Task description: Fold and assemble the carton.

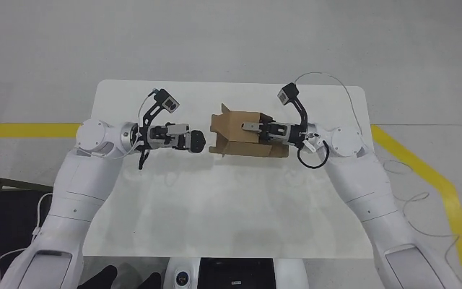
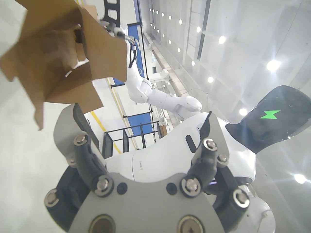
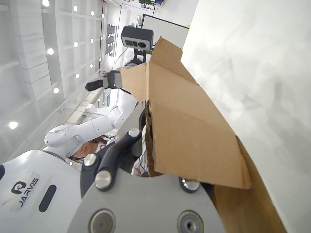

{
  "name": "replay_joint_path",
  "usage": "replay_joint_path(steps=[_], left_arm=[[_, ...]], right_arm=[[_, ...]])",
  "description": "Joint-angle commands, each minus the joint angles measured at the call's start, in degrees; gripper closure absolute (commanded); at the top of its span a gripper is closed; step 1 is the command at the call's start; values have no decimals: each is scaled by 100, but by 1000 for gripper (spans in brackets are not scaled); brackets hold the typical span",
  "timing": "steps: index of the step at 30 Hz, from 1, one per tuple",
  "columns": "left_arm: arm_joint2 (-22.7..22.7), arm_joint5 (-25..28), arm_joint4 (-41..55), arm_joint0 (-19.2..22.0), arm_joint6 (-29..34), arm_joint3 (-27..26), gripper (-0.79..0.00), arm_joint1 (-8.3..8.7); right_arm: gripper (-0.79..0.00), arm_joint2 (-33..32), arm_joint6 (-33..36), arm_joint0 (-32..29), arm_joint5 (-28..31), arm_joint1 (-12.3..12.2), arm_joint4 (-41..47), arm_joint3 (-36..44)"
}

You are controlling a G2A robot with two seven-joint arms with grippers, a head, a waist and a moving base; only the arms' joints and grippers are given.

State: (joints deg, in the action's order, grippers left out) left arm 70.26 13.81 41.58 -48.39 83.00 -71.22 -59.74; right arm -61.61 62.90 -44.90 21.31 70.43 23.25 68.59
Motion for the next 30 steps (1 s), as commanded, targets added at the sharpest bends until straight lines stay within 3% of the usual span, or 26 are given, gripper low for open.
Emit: replay_joint_path(steps=[1, 12, 30], left_arm=[[68, 20, -82, 19, -53, 109, -785, 17], [-277, 175, -1096, 230, -470, 626, -785, -14], [-949, 500, -2080, 354, -964, 401, -785, -142]], right_arm=[[0, -107, 100, -68, 11, -35, 51, 44], [0, -499, 409, -329, -177, -177, 173, 579], [0, -302, 476, -109, -63, -129, 575, 725]])
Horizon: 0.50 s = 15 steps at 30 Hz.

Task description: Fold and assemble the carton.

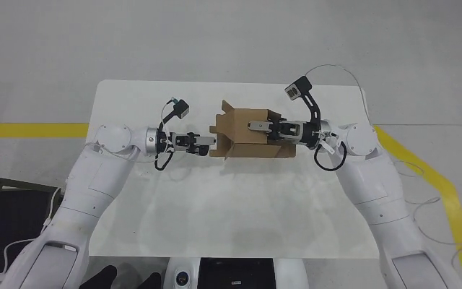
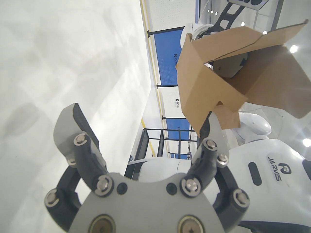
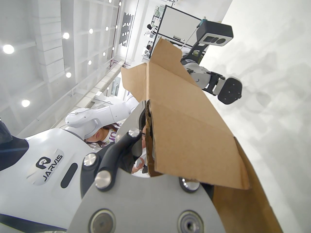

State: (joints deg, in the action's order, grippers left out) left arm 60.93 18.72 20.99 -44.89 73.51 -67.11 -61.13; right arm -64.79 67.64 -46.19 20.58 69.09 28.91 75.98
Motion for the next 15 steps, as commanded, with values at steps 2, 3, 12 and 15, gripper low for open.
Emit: replay_joint_path(steps=[2, 3, 12, 15], left_arm=[[-39, 10, -31, 10, -40, -17, -785, -10], [-51, 6, -33, 17, -40, -23, -785, -13], [-71, -18, 117, 40, 58, -97, -785, -22], [-64, -30, 146, 43, 84, -112, -785, -20]], right_arm=[[0, 51, -1, 56, 28, 15, 34, -44], [0, 74, -4, 74, 37, 20, 33, -51], [0, 282, -56, 151, 90, 67, -26, -168], [0, 341, -68, 161, 91, 81, -24, -173]])
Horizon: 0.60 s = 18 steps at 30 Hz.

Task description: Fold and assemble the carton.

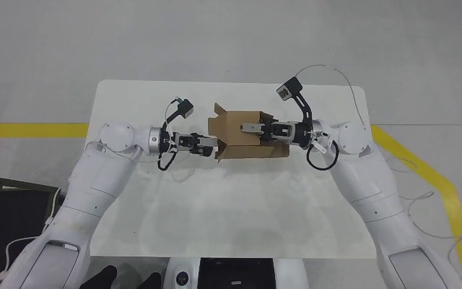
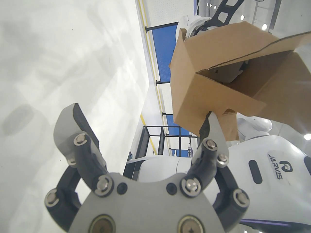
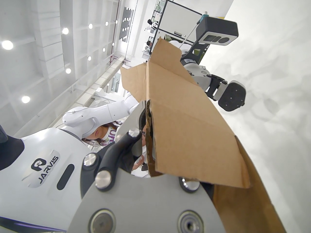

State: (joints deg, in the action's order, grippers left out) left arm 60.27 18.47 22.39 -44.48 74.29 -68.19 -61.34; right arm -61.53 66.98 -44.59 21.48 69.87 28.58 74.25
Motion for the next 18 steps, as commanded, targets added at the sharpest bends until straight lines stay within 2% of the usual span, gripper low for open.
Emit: replay_joint_path(steps=[1, 18], left_arm=[[4, -8, 15, 0, 10, -6, -785, 2], [72, -73, 334, 37, 119, 46, -785, 2]], right_arm=[[0, 29, 6, 3, 9, 8, 20, 1], [0, 172, 310, 22, 59, 41, 244, -21]])
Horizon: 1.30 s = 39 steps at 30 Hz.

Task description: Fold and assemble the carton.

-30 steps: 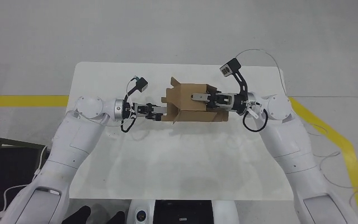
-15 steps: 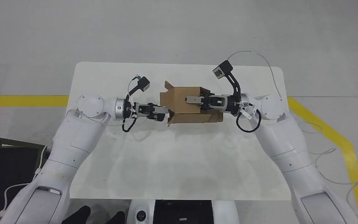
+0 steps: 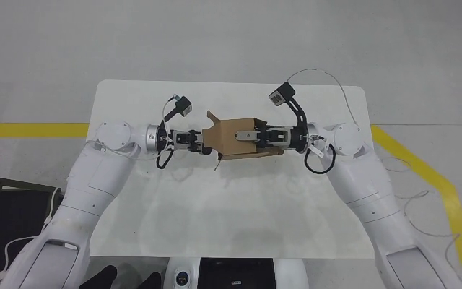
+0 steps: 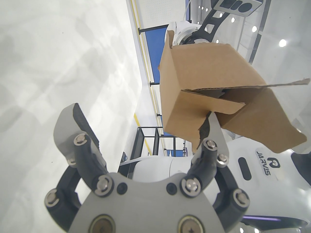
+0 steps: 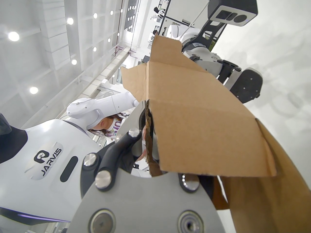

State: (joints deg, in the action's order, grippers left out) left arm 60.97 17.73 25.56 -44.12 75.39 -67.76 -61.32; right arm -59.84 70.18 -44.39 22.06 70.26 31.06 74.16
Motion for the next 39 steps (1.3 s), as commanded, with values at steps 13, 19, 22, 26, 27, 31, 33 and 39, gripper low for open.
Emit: replay_joint_path(steps=[13, 19, 22, 26, 27, 31, 33, 39], left_arm=[[48, 65, 167, -21, 49, 17, -785, 2], [40, 31, 118, -91, -93, -64, -785, 2], [60, -15, -24, -184, -186, -219, -785, 22], [92, -45, -119, -260, -196, -335, -785, 45], [100, -46, -131, -279, -208, -345, -785, 49], [117, -53, -217, -335, -248, -353, -785, 64], [123, -54, -243, -353, -259, -338, -785, 69], [132, -61, -269, -355, -262, -307, -785, 76]], right_arm=[[0, 3, -11, 2, 1, 1, -4, -12], [0, 3, -11, 2, 1, 1, -4, -12], [0, 3, -11, 2, 1, 1, -4, -12], [0, -14, -235, -127, -93, -8, -84, 195], [0, -31, -257, -143, -110, -11, -79, 223], [0, -68, -272, -191, -145, -19, -15, 282], [0, -68, -243, -204, -143, -15, 69, 300], [0, -36, -166, -207, -157, -6, 137, 291]])
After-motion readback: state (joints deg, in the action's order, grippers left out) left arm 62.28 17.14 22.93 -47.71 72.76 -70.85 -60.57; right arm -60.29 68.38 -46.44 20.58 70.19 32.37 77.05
